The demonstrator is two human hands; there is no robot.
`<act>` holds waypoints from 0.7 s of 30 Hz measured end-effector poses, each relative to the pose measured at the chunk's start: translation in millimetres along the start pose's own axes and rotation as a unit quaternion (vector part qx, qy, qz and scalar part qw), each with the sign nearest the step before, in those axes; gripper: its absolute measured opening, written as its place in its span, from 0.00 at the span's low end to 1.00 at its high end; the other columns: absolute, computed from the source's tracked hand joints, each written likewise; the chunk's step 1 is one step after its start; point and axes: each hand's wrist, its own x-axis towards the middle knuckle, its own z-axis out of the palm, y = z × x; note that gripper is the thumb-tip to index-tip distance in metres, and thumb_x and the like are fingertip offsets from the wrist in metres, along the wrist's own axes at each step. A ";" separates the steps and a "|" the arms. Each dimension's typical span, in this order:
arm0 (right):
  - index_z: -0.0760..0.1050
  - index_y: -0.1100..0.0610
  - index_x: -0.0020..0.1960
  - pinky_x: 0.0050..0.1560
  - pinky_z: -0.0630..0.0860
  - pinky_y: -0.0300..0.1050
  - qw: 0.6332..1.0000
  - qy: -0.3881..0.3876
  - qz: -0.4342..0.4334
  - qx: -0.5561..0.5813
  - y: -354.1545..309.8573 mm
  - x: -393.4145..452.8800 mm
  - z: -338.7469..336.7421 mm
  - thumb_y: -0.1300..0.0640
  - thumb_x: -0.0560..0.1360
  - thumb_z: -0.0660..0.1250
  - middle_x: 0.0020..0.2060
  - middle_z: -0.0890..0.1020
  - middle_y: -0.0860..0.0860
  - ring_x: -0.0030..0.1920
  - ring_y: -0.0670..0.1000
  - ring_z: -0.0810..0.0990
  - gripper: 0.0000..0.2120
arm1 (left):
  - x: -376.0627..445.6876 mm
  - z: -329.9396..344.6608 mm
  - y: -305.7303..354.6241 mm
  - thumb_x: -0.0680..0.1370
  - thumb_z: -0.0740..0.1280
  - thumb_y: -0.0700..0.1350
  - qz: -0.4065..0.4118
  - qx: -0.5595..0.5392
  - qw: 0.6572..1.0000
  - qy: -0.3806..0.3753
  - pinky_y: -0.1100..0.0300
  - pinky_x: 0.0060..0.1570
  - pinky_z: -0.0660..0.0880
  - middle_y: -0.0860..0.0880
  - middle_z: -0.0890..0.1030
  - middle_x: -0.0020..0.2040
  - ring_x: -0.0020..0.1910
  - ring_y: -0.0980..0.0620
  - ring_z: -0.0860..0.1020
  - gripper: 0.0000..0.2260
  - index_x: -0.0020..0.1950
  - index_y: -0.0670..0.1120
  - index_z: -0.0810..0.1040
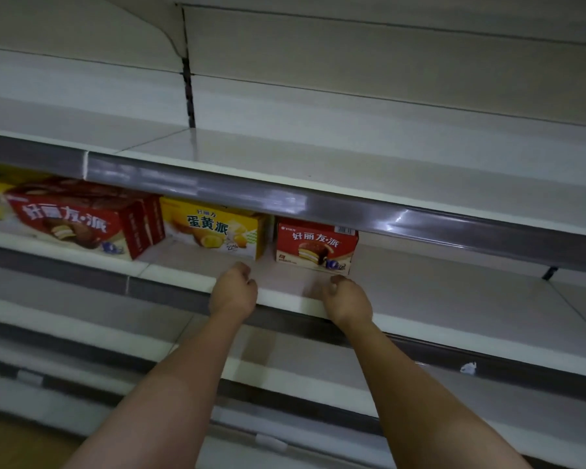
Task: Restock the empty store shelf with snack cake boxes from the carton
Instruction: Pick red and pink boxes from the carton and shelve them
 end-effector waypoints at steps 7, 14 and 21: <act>0.71 0.60 0.66 0.58 0.72 0.48 0.995 -0.035 -0.089 -0.026 -12.1 -35.0 1.2 0.48 0.81 0.57 0.62 0.77 0.58 0.62 0.58 0.74 0.20 | -61.1 -33.4 -30.2 0.79 0.61 0.41 -0.065 0.022 0.997 0.042 0.57 0.45 0.71 0.41 0.80 0.54 0.53 0.41 0.77 0.09 0.57 0.44 0.76; 0.68 0.57 0.71 0.61 0.71 0.47 0.974 -0.120 -0.190 -0.037 -51.3 -78.9 41.6 0.48 0.81 0.58 0.66 0.74 0.55 0.65 0.56 0.73 0.22 | -127.6 -77.3 -107.9 0.78 0.63 0.41 -0.128 0.023 0.991 0.040 0.55 0.50 0.76 0.41 0.81 0.51 0.49 0.43 0.78 0.09 0.57 0.42 0.76; 0.69 0.59 0.70 0.61 0.71 0.46 0.936 -0.221 -0.266 -0.069 -87.1 -147.4 114.2 0.47 0.81 0.57 0.66 0.75 0.56 0.64 0.57 0.74 0.22 | -196.9 -131.5 -192.2 0.78 0.64 0.39 -0.233 0.042 0.967 0.096 0.58 0.48 0.70 0.40 0.80 0.55 0.55 0.41 0.77 0.12 0.60 0.39 0.77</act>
